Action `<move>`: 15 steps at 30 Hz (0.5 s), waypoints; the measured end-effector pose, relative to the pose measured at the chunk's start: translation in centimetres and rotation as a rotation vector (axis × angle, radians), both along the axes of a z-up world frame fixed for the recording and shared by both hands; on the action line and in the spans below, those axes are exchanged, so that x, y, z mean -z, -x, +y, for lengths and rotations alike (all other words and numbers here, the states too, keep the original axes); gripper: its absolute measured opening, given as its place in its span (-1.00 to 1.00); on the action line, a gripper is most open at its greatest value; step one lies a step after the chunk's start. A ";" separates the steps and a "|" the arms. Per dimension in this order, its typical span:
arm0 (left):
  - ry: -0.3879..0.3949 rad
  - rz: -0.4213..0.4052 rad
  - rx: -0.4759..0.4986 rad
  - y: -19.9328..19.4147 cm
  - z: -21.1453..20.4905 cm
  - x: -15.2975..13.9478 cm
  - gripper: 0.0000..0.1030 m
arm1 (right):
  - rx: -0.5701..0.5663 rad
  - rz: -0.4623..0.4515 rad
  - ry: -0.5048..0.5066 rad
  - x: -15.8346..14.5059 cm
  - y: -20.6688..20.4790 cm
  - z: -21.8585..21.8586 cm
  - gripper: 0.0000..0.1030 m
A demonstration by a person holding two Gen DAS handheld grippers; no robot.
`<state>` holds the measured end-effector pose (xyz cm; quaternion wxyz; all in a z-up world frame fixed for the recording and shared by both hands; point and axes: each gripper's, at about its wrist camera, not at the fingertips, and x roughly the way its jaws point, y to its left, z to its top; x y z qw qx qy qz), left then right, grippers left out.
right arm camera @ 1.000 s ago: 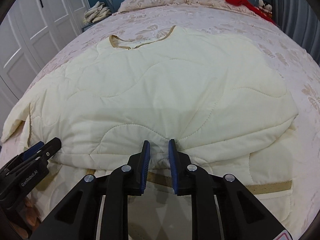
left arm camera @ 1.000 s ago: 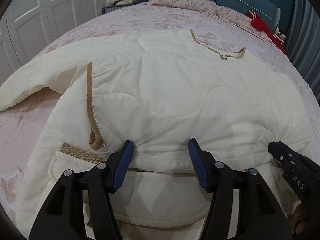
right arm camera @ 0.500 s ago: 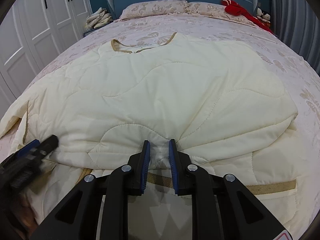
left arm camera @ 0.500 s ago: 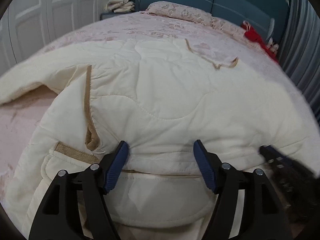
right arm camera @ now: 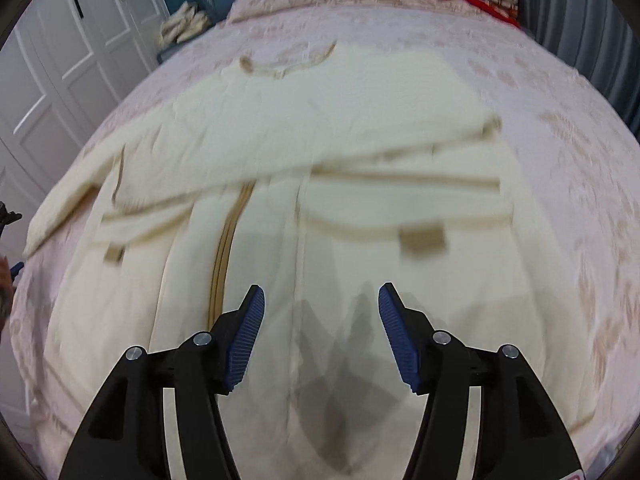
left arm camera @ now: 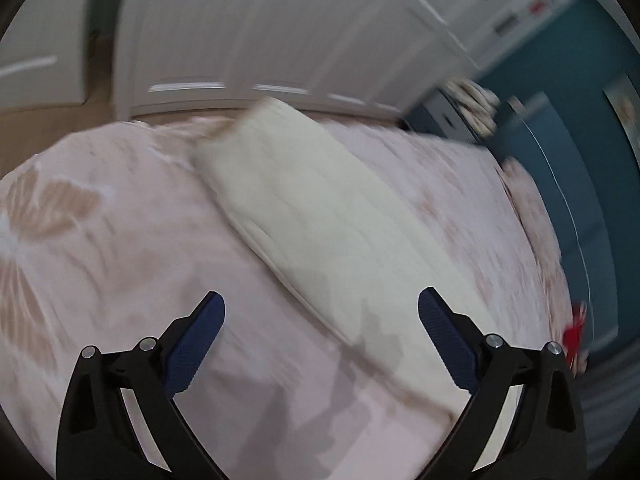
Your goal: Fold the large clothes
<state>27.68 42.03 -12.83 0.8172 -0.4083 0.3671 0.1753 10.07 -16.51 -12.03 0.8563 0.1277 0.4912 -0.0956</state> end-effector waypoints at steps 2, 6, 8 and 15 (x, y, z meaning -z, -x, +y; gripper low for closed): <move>0.082 0.025 -0.089 -0.5 3.5 1.8 0.51 | -0.006 0.037 -0.007 0.5 0.7 0.9 0.14; 0.143 0.014 -0.096 -2.3 4.4 3.3 -0.20 | -0.046 0.061 0.040 0.7 1.3 2.5 0.14; 0.133 0.021 -0.029 -3.9 3.3 2.8 -0.79 | -0.068 0.059 0.059 0.4 1.4 3.2 0.14; -0.092 -0.252 0.338 -6.5 -10.7 -13.7 -0.89 | -0.076 0.017 0.033 -0.8 1.7 3.3 0.14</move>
